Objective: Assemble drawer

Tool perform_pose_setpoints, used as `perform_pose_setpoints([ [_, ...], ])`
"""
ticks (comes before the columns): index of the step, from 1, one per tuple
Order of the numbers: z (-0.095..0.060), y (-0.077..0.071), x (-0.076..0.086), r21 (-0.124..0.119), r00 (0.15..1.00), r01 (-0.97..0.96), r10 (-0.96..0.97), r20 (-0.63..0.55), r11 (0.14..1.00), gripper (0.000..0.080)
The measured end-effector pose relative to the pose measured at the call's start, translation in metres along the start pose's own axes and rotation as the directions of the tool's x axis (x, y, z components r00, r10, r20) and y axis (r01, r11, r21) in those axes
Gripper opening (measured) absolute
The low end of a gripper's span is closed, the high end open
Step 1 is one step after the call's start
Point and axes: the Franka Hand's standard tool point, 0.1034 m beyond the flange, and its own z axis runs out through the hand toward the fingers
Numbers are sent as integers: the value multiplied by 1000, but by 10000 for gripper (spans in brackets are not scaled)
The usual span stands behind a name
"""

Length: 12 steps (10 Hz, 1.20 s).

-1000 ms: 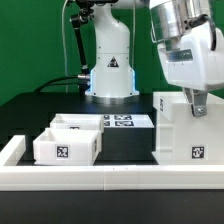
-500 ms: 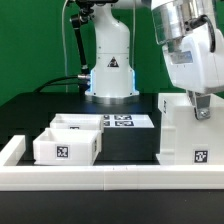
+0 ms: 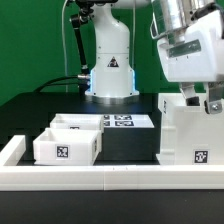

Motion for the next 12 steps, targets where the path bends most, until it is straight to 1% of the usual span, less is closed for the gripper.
perform_pose_setpoints([
  [1, -7, -1, 0, 6, 998, 59, -59, 0, 998, 643],
  [2, -17, 0, -1, 13, 993, 114, -114, -2, 993, 643],
  [3, -29, 3, -1, 18, 984, 178, -178, -6, 984, 648],
  [4, -35, 9, -1, 20, 965, 263, -263, -10, 965, 648],
  [5, -31, 15, -1, 24, 964, 265, -265, -10, 964, 649],
  [6, -29, 16, -1, 18, 964, 266, -266, -6, 964, 649],
  [7, -29, 16, -1, 19, 961, 277, -277, -7, 961, 649],
  [8, -29, 16, 0, 16, 919, 395, -395, -10, 919, 649],
  [9, -29, 23, 3, -28, 842, 539, -538, 22, 842, 649],
  [10, -32, 24, 13, -40, 740, 672, -671, 42, 739, 649],
  [11, -32, 24, 19, -43, 687, 727, -725, 54, 686, 649],
  [12, -31, 22, 20, -27, 674, 739, -737, 42, 674, 649],
])
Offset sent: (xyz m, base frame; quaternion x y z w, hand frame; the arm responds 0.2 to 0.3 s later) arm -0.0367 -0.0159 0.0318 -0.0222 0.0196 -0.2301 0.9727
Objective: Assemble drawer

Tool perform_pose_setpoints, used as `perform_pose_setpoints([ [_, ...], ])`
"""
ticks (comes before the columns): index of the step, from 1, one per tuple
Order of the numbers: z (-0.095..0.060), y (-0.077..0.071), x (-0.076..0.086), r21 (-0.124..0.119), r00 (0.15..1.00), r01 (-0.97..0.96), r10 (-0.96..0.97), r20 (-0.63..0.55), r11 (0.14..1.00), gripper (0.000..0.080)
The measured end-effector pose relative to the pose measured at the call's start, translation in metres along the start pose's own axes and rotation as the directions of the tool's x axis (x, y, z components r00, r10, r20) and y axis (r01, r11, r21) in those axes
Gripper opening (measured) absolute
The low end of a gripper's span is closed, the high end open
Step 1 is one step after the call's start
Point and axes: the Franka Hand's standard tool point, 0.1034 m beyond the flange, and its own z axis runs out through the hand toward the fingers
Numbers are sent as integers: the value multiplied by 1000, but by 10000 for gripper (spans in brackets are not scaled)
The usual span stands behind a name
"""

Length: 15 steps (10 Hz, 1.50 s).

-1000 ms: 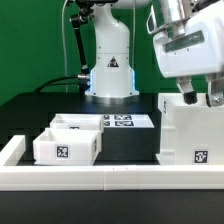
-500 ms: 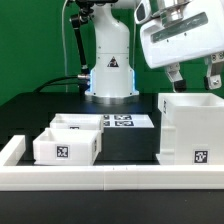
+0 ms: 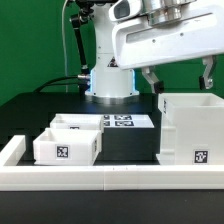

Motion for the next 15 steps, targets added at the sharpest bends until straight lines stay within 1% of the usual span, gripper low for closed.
perform_pose_setpoints([
  [1, 0, 1, 0, -3, 996, 88, -88, 0, 996, 649],
  [2, 0, 1, 0, -3, 992, 124, -124, 0, 992, 649],
  [3, -1, 3, 2, -5, 973, 230, -230, -1, 973, 649],
  [4, -3, 20, 8, -16, 945, 327, -327, 1, 945, 649],
  [5, -5, 37, 13, -30, 945, 326, -327, 3, 945, 649],
  [7, -8, 65, 14, -77, 949, 313, -314, 1, 947, 649],
  [9, -3, 88, 14, -92, 946, 317, -321, -35, 944, 649],
  [12, -2, 87, 14, -92, 947, 316, -320, -33, 944, 649],
  [13, -1, 90, 15, -94, 941, 332, -336, -32, 939, 649],
  [14, 4, 102, 21, -96, 923, 379, -383, -32, 921, 649],
  [15, 6, 114, 23, -136, 912, 404, -409, -11, 905, 649],
])
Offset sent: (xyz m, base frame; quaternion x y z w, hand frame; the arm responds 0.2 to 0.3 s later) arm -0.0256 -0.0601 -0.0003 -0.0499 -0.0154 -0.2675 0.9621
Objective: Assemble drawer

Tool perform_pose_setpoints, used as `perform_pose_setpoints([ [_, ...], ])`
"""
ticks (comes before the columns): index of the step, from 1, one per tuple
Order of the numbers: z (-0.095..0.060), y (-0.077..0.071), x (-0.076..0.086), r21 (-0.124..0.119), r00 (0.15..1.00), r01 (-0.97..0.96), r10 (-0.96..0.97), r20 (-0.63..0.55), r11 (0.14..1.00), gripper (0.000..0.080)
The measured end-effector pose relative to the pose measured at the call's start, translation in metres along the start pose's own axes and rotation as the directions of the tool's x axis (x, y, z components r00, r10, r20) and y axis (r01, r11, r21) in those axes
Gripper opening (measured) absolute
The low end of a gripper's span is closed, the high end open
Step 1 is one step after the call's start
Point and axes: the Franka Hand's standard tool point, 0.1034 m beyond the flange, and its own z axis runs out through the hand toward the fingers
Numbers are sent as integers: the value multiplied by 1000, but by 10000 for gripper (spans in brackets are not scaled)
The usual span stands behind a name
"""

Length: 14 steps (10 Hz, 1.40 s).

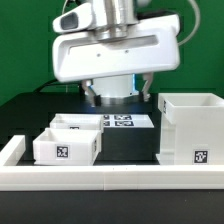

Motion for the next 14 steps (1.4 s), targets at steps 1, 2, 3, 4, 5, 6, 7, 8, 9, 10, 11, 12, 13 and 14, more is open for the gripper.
perform_pose_setpoints([
  [1, 4, 7, -4, -32, 1000, -4, 4, 9, 999, 649],
  [2, 10, 9, -8, -41, 999, -40, 41, 19, 998, 649],
  [3, 17, 13, -10, -47, 998, -63, 64, 16, 997, 649],
  [4, 25, 21, -11, -49, 998, -58, 59, 18, 997, 649],
  [5, 24, 18, -11, -48, 998, -55, 56, 17, 997, 649],
  [6, 23, 17, -10, -48, 998, -53, 54, 16, 997, 649],
  [7, 24, 18, -11, -48, 998, -53, 54, 17, 997, 649],
  [8, 25, 19, -11, -49, 999, -42, 43, 19, 998, 649],
  [9, 30, 30, -12, -46, 1000, 3, -2, 23, 999, 649],
  [10, 40, 39, -14, -52, 1000, -4, 5, 21, 999, 649],
  [11, 47, 43, -17, -58, 1000, -3, 4, 21, 998, 649],
  [12, 54, 47, -20, -61, 1000, 6, -5, 25, 998, 649],
  [13, 59, 50, -23, -64, 999, 7, -4, 34, 998, 649],
  [14, 62, 50, -24, -64, 999, 7, -4, 38, 998, 649],
])
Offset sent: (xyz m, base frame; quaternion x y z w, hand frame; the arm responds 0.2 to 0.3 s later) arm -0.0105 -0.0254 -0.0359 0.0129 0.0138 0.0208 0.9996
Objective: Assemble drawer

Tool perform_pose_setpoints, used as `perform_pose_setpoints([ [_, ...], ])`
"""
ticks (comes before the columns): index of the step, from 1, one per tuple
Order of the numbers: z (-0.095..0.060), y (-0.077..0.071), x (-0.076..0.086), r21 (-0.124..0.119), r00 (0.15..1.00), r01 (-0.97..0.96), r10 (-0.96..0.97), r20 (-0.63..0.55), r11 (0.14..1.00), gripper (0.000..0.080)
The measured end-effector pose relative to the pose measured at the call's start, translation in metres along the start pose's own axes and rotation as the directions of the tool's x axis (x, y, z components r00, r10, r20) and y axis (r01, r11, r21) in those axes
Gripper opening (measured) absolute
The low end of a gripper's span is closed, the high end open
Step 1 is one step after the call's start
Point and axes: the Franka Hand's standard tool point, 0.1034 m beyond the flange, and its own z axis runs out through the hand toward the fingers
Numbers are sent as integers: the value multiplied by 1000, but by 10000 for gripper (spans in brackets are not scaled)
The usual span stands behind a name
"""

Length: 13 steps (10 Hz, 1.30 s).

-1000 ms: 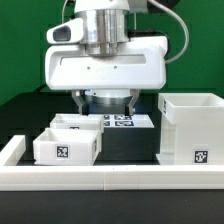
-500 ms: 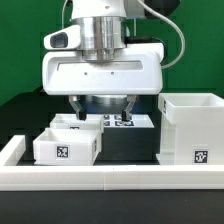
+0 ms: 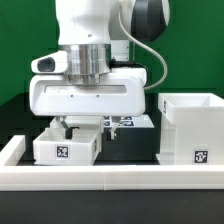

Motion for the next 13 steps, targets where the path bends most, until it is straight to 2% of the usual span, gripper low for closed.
perform_pose_setpoints([
  [2, 7, 3, -4, -7, 1000, 26, -26, -6, 1000, 649],
  [4, 16, 6, -17, -15, 999, 52, -52, 3, 999, 649],
  [9, 28, 3, -23, -23, 998, 63, -63, 2, 998, 649],
  [11, 28, 2, -23, -22, 998, 64, -64, 2, 998, 397],
  [12, 28, 2, -23, -22, 998, 64, -64, 2, 998, 397],
  [13, 28, 2, -23, -22, 998, 64, -64, 2, 998, 213],
])
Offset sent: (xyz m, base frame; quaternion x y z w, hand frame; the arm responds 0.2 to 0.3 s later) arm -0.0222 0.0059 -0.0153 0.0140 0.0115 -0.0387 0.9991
